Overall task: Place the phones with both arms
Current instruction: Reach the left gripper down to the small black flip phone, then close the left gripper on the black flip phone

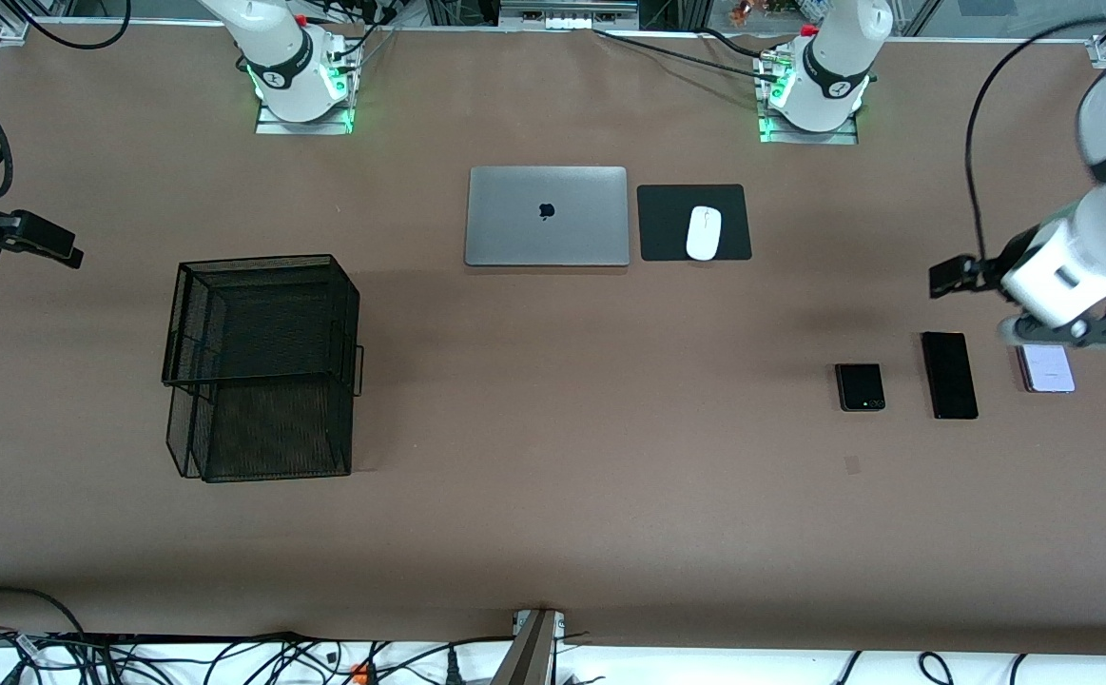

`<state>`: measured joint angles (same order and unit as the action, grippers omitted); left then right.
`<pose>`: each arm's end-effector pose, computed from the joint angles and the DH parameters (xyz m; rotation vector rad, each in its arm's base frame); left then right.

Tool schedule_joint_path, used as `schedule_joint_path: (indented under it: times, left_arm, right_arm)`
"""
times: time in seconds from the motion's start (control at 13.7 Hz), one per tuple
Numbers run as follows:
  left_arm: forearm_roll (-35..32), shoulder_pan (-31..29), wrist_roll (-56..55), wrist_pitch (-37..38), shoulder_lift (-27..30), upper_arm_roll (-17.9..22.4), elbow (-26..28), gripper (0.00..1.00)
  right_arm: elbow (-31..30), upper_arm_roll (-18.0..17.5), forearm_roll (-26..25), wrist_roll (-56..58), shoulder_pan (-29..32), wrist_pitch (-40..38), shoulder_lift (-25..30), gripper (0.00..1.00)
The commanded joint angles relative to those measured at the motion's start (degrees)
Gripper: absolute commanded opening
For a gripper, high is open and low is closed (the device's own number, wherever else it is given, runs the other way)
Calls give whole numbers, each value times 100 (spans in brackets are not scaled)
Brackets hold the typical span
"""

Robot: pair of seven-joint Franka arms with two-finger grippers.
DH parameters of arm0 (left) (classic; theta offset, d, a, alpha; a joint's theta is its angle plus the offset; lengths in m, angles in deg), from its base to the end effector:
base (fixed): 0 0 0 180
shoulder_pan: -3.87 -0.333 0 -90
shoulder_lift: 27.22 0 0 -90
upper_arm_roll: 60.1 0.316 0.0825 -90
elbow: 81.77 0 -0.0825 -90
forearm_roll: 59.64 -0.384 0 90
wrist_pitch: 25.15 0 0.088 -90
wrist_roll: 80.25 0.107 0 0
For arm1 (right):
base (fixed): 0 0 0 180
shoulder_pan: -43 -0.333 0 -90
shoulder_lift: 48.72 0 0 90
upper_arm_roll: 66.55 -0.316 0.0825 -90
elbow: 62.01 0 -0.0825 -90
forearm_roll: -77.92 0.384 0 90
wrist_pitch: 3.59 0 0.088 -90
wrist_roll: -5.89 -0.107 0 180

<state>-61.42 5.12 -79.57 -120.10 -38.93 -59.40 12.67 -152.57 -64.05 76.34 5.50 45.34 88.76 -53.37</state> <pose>0.6023 -0.0032 0.4761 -3.0937 0.0421 0.3034 0.5781 -0.0509 0.5774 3.1084 -0.1390 -0.0794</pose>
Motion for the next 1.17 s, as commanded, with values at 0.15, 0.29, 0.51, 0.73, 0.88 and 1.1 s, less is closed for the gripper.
schedule_joint_path:
  times: [0.15, 0.29, 0.51, 0.73, 0.88, 1.1]
  left_arm:
    - [64, -20, 37, -1119, -1253, 9, -32, 100]
    - [55, -2, 37, -2145, -1360, 9, 502, 100]
    - [55, -20, -16, -3737, -1404, 9, 1548, 100]
    - [55, -29, -104, -4557, -1606, 18, 1999, 100]
    - [55, -159, -121, -4847, -1851, 27, 1990, 100]
    - [55, -196, -121, -5086, -2046, 18, 1999, 100]
  right_arm:
    - [-32, -83, 9, -75, 91, 11, 96, 100]
    - [-32, -83, 9, -75, 82, 3, 96, 100]
    - [-32, -83, 9, -75, 82, 3, 105, 100]
    - [-23, -91, 9, -75, 82, 11, 105, 100]
    - [-32, -91, 9, -75, 82, 11, 105, 100]
    - [-32, -100, 9, -75, 82, 11, 96, 100]
